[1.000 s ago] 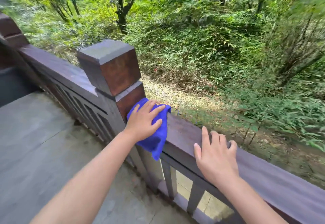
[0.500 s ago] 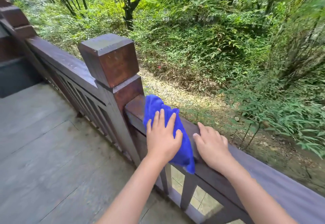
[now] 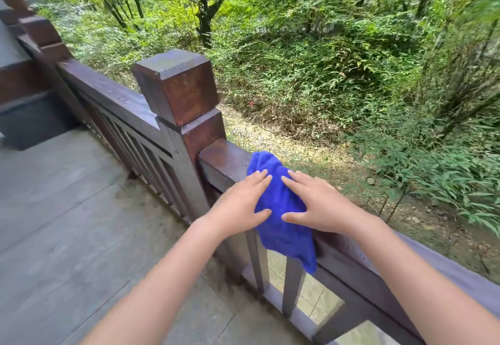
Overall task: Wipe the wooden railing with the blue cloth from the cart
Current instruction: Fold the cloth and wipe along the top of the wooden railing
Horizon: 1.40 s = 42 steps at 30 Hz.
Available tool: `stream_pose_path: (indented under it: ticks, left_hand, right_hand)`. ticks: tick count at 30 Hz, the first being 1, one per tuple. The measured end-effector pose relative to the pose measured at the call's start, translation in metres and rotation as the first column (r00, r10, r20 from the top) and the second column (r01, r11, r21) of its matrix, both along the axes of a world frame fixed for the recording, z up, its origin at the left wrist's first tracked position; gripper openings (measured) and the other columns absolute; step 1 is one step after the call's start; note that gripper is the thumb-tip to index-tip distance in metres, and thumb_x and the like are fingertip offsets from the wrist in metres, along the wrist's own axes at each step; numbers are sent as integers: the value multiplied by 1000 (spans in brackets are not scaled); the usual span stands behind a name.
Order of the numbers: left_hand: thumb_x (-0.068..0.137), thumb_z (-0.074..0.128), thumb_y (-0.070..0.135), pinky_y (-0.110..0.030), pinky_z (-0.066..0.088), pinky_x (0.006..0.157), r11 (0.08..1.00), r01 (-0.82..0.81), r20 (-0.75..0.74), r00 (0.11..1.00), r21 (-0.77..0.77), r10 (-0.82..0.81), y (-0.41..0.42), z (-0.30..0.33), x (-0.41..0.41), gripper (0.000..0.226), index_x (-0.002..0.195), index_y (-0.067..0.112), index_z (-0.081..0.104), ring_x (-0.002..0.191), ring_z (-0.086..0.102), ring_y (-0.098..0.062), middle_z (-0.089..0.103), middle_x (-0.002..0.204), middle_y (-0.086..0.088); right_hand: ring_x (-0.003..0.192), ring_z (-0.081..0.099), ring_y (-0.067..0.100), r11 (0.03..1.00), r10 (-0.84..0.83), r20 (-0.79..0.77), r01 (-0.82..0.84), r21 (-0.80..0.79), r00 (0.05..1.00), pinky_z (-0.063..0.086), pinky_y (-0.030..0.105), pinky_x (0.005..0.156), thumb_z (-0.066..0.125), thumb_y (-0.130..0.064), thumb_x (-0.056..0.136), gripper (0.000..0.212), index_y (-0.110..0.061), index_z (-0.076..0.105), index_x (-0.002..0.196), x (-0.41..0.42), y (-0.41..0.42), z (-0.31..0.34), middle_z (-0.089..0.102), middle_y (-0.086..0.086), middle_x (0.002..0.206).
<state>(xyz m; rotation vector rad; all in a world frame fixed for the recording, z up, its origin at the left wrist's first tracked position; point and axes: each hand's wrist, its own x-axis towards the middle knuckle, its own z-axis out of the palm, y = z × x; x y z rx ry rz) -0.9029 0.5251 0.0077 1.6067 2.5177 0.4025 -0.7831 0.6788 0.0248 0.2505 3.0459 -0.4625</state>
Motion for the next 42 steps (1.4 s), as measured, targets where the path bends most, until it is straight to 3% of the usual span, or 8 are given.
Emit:
stream_pose_path:
  ticks: [7,11,16,19,22,27,35,42]
  left_hand:
    - [86,59,17,-32,35,109,995,-21,-170,985,92,37,-9,-4,21,57,139,18,37,138,32,-16,35,150,-3]
    - [67,75,-4,-39,60,69,941,63,-296,954,332,41,-22,1,34,32,97,5,71,95,69,-28,73,103,-11]
    - [88,55,19,-34,50,86,976,-34,-93,994,215,55,-44,14,19,25,112,21,64,104,62,-17,70,110,2]
    - [83,60,21,-29,49,74,968,-103,61,994,228,92,-60,30,10,22,104,27,64,71,55,2,69,89,8]
    - [79,61,19,-23,45,66,966,-144,173,979,214,107,-75,51,0,20,92,33,62,64,53,6,63,76,16]
    - [76,57,22,-22,53,63,951,-243,227,954,192,198,-101,81,-15,15,82,35,61,65,61,-5,65,71,15]
    - [73,58,20,-25,54,68,864,-440,271,887,246,375,-156,99,-51,16,78,34,64,74,62,-8,68,77,10]
    - [72,57,22,-20,53,67,848,-456,290,878,268,381,-216,100,-122,16,78,34,66,75,63,-2,69,77,14]
  right_hand:
    - [138,28,20,981,-32,-94,49,187,995,24,34,112,56,-43,80,67,-16,34,138,16,-19,-4,33,8,150]
    - [125,43,28,957,-10,-111,41,287,994,39,40,101,49,-23,85,41,-12,46,124,25,-36,-9,51,10,132]
    - [95,59,29,976,-10,-223,58,210,975,46,38,70,44,-18,84,17,-18,53,99,26,-37,4,68,2,95]
    - [95,61,26,997,-37,-262,19,-74,964,47,34,74,55,-20,81,21,-20,61,100,19,-39,23,71,3,97]
    - [82,60,20,975,-1,-252,-55,-214,968,43,25,68,62,-18,76,20,-18,68,96,3,-42,42,70,3,90]
    - [67,57,10,947,104,-228,-167,-276,968,43,24,61,62,-21,71,14,-28,67,81,-33,-51,67,62,-10,71]
    - [63,58,5,910,204,-240,-274,-311,949,47,19,58,61,-17,68,14,-31,62,71,-106,-94,87,62,-14,66]
    - [60,58,-6,915,229,-202,-281,-288,952,49,16,61,60,-18,67,16,-29,69,73,-181,-152,98,66,-13,68]
